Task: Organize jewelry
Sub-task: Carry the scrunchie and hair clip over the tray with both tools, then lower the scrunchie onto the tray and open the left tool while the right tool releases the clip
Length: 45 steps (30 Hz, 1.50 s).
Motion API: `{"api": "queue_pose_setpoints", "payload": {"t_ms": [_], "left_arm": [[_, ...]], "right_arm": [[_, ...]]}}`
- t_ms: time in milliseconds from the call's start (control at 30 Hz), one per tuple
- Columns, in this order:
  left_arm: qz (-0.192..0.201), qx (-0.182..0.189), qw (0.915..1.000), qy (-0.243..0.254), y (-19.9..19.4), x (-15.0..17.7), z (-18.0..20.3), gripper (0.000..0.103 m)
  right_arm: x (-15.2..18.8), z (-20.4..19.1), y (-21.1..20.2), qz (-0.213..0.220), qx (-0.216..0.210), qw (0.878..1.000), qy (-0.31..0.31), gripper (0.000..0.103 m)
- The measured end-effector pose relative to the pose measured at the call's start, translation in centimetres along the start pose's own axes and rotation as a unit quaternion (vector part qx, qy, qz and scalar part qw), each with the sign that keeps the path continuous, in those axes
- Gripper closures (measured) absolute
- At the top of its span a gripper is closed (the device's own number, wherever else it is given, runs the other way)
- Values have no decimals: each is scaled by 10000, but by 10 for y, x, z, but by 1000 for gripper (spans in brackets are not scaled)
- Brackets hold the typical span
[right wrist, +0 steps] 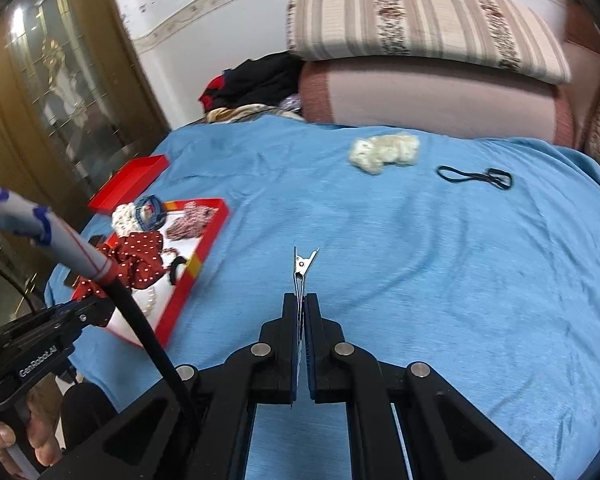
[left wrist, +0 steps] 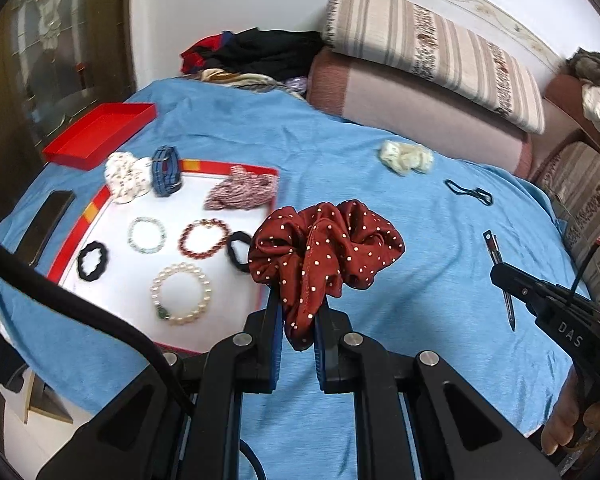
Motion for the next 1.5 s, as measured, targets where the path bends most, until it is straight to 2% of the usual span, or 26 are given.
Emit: {"api": "queue_pose_setpoints", "payload": {"t_ms": [533,700,900,1167,1500], "left_arm": [[12,-386,9981,-476,-2,-9,-94,91],[47,-606,9960,-653,-1,-16,-132,90],[-88,-884,9927,-813,17,-22,-173,90],[-327,-999,9913,-790,45,-21,-186,90],[-674,-1011,9884,-915,74,-8,-198,89]], "right_arm": [[-21,-100,39,-238,-720,9943,-751,99],[-24,-132,56,-332,-985,9907,-882,99],[-23,-164,87,-617,-1276,9857,-907,99],[-20,-189,132,-1012,-1582,9785,-849,99],[-54,-213,202,-1315,-1780,9727,-700,99]]}}
Point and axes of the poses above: each gripper's, at about its wrist camera, not at the fingertips, and y roughly the way its jaws point, z to its right, x to its underside, the point moved 8 cm from there along y, roughly the way its jaws point, and after that the axes turned 3 degrees about -y, right-handed, at the moved point
